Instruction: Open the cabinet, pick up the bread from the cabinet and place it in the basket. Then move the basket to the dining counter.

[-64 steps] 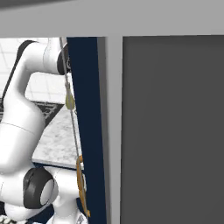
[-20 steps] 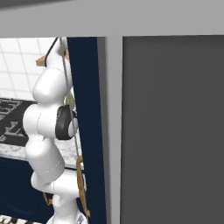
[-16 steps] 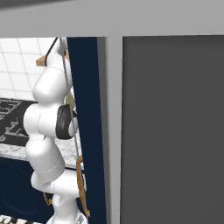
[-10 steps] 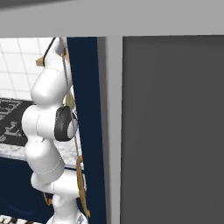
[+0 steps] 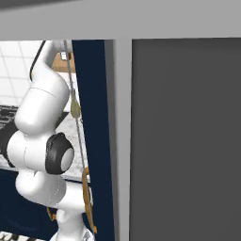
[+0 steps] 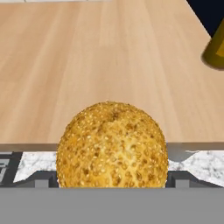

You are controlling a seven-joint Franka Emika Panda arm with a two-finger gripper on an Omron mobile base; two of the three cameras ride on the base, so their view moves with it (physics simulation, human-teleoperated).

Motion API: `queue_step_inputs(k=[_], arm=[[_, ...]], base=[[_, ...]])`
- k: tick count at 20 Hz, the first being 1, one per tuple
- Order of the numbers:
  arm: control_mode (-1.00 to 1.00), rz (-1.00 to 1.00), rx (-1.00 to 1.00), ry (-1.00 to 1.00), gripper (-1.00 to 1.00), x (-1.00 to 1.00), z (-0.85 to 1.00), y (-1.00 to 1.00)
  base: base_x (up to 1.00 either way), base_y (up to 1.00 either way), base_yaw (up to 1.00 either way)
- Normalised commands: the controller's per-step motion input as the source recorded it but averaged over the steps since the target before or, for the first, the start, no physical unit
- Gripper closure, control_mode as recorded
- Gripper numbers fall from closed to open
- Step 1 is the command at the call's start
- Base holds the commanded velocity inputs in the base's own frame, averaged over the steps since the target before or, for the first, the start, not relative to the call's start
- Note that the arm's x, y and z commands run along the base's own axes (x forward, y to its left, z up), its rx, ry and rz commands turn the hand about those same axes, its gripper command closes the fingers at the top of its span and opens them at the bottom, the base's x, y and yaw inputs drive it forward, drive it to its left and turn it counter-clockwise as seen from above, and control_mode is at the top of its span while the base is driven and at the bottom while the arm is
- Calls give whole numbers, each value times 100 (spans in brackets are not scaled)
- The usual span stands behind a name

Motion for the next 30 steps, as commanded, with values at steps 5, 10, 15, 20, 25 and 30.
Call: queue_step_inputs(k=[5,10,15,20,25,30], arm=[[-100,0,0,0,100,-100,-3,13],[-100,0,0,1,100,-100,-22,15],[-100,0,0,8,100,-88,-28,1],[-100,0,0,19,100,-36,-12,1],[-100,0,0,37,100,6,-39,0],[-100,1,0,16,100,51,-62,5]], base=[[0,0,0],[0,0,0],[0,0,0],[0,0,0],[0,0,0],[0,0,0]])
